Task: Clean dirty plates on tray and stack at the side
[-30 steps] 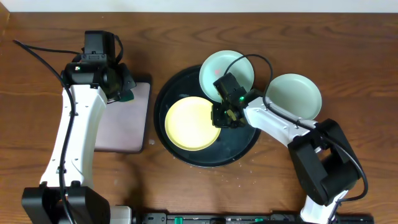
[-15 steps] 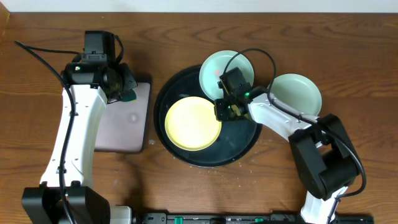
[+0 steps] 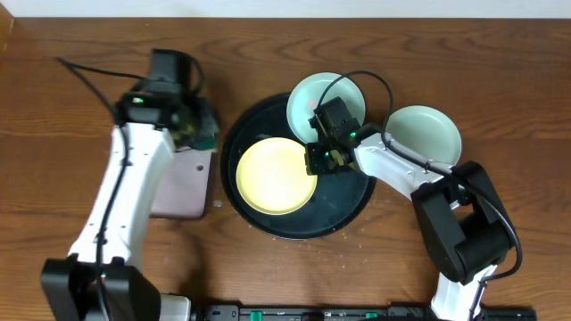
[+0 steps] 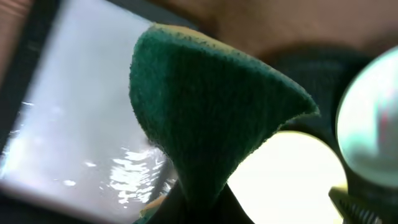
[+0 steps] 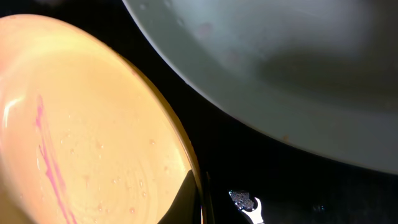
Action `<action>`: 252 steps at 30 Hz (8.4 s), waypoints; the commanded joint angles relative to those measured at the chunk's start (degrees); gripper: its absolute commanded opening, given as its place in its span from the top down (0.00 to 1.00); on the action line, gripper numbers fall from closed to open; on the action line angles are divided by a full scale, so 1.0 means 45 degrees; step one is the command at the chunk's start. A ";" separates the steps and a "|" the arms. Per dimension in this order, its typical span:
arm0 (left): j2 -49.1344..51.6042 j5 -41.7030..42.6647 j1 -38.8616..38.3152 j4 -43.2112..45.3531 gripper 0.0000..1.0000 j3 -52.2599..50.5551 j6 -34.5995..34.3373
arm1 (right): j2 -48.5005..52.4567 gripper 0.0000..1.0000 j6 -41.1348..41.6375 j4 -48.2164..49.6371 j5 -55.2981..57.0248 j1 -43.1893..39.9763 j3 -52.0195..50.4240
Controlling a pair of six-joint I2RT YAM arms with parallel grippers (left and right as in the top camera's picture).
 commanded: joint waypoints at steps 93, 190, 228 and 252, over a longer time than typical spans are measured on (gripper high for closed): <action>0.5309 0.4333 -0.3507 -0.0175 0.93 -0.0452 0.2317 | 0.0291 0.99 0.0189 -0.0253 0.0374 0.0068 0.0063; -0.0729 -0.1885 -0.0364 -0.1015 0.93 0.0452 0.0408 | -0.6139 0.99 -0.2895 -0.1899 1.6053 0.5343 0.0102; -0.0729 -0.1885 -0.0364 -0.1010 0.93 0.0452 0.0408 | -0.6139 0.99 -0.1632 -0.2385 1.6344 0.6547 0.0078; -0.0729 -0.1885 -0.0364 -0.1010 0.93 0.0452 0.0408 | -0.7567 0.99 0.0180 -0.5119 0.3269 -0.5251 0.0083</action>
